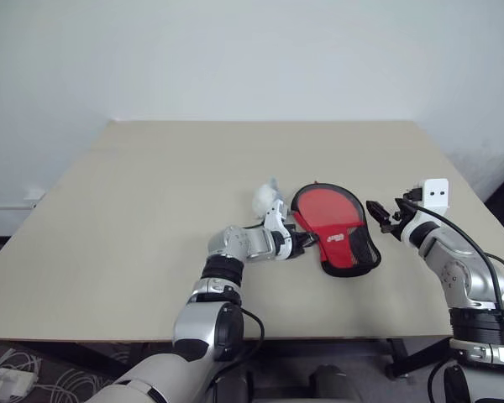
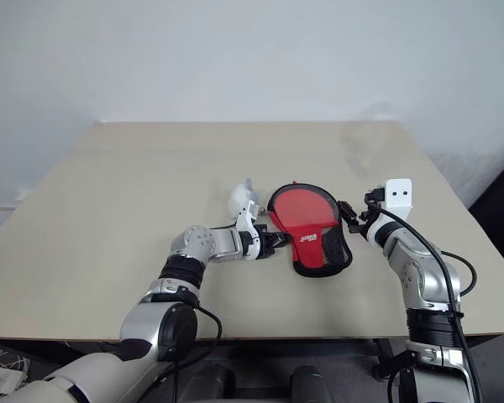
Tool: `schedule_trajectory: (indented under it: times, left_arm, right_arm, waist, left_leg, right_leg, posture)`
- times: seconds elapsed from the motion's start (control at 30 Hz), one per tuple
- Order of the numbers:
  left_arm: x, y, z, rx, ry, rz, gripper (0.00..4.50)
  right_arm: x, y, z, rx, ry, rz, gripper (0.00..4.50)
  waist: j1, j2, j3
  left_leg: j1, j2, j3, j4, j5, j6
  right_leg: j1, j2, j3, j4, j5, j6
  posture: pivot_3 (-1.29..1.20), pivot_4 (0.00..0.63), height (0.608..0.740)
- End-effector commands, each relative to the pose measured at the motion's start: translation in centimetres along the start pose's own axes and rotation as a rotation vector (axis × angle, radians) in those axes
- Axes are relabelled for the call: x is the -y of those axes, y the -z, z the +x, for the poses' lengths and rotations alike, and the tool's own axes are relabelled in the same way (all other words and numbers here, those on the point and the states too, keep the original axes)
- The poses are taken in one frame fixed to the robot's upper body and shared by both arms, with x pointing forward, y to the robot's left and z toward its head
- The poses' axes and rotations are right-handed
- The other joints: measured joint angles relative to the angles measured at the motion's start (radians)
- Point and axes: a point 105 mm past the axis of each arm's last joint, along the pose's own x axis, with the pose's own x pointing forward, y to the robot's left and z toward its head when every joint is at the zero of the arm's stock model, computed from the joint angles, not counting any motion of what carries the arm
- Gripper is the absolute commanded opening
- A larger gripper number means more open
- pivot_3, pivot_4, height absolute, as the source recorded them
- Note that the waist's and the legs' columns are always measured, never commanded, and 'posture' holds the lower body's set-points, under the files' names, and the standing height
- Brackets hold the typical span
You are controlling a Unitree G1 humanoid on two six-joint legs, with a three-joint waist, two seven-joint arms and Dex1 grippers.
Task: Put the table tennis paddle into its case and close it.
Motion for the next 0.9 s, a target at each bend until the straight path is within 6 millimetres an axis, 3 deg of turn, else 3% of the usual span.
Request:
schedule_trajectory:
  times: [0.03,0.17,0.37,0.63,0.77,0.9]
  left_arm:
    - [3.8,-1.7,0.3,0.046,0.101,0.055,0.03]
    - [4.0,-1.7,-0.3,0.019,0.128,0.036,0.03]
    - [2.7,0.1,-2.4,-0.132,0.109,-0.004,0.03]
    - [1.5,4.4,-8.1,-0.354,0.164,0.126,0.03]
    - [0.5,6.5,-9.5,-0.431,0.161,0.137,0.03]
    - [1.0,8.0,-10.2,-0.475,0.220,0.117,0.03]
  right_arm:
    - [0.4,-2.0,0.0,0.067,0.015,-0.027,4.14]
    - [0.4,-2.0,0.1,0.070,0.016,-0.021,4.14]
    - [-0.2,-1.9,0.1,0.071,-0.004,-0.031,4.14]
    - [-0.3,-1.5,-0.1,0.061,-0.002,-0.034,4.14]
    - [-0.3,-1.4,-0.2,0.056,-0.006,-0.031,4.14]
    - [-0.5,-1.4,-0.1,0.054,-0.016,-0.038,4.14]
  waist:
    - [0.000,0.000,0.000]
    - [0.000,0.000,0.000]
    - [-0.002,0.000,0.000]
    - [-0.020,0.000,0.000]
    - [-0.015,0.000,0.000]
    - [-0.009,0.000,0.000]
  left_leg:
    - [0.000,0.000,0.000,0.000,0.000,0.000]
    - [0.000,0.000,0.000,-0.001,0.000,0.000]
    - [0.000,0.000,0.000,-0.001,0.000,0.000]
    - [0.001,0.000,-0.001,-0.006,0.003,0.001]
    - [0.001,0.000,-0.001,-0.005,0.003,-0.002]
    - [0.001,0.000,-0.001,-0.005,0.003,-0.002]
  right_leg:
    - [0.000,0.000,0.000,0.000,0.000,0.000]
    - [0.000,0.000,0.000,0.000,0.000,0.000]
    - [0.000,0.000,0.000,0.000,0.000,0.000]
    - [-0.002,0.001,0.001,0.001,0.001,0.003]
    - [-0.001,0.000,0.001,0.001,0.001,0.002]
    - [-0.001,0.000,0.001,0.001,0.001,0.002]
  posture:
    - [0.00,0.000,0.740]
    - [0.00,0.000,0.740]
    - [0.00,0.000,0.740]
    - [0.00,0.000,0.740]
    - [0.00,0.000,0.740]
    - [0.00,0.000,0.740]
